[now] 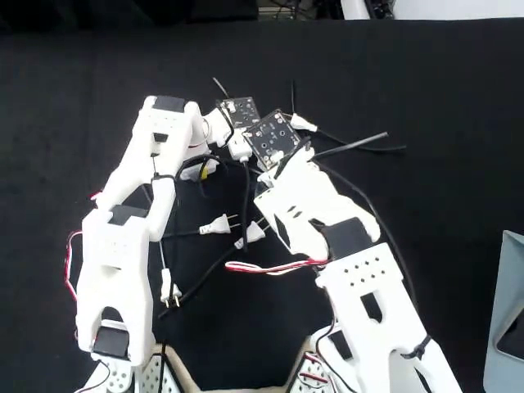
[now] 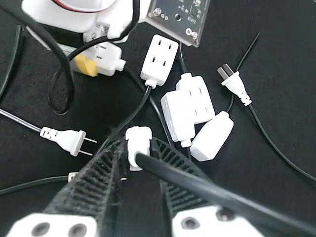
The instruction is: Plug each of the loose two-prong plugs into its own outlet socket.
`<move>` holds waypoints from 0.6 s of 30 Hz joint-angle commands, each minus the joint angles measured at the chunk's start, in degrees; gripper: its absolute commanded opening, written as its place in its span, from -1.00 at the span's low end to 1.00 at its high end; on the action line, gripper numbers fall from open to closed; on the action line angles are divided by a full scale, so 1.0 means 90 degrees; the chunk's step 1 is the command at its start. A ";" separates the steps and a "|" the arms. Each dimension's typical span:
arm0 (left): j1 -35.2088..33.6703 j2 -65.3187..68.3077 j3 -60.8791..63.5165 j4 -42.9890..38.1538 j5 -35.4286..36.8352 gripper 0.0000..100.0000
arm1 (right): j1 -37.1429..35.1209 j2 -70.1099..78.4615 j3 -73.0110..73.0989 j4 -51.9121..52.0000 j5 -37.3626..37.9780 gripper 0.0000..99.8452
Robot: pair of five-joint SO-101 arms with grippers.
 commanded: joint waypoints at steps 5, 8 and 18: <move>-0.0269 0.0049 -0.0034 0.1592 0.0977 -0.94 | 0.0088 -0.0103 -0.0034 -0.0156 -0.0010 -0.98; -0.0386 0.0020 -0.0093 0.1582 0.1553 -0.94 | 0.0088 -0.0103 -0.0034 -0.0156 -0.0010 -0.98; -0.0288 -0.0234 -0.0220 0.1592 0.3253 -0.56 | 0.0088 -0.0142 -0.0034 -0.0156 -0.0068 -0.98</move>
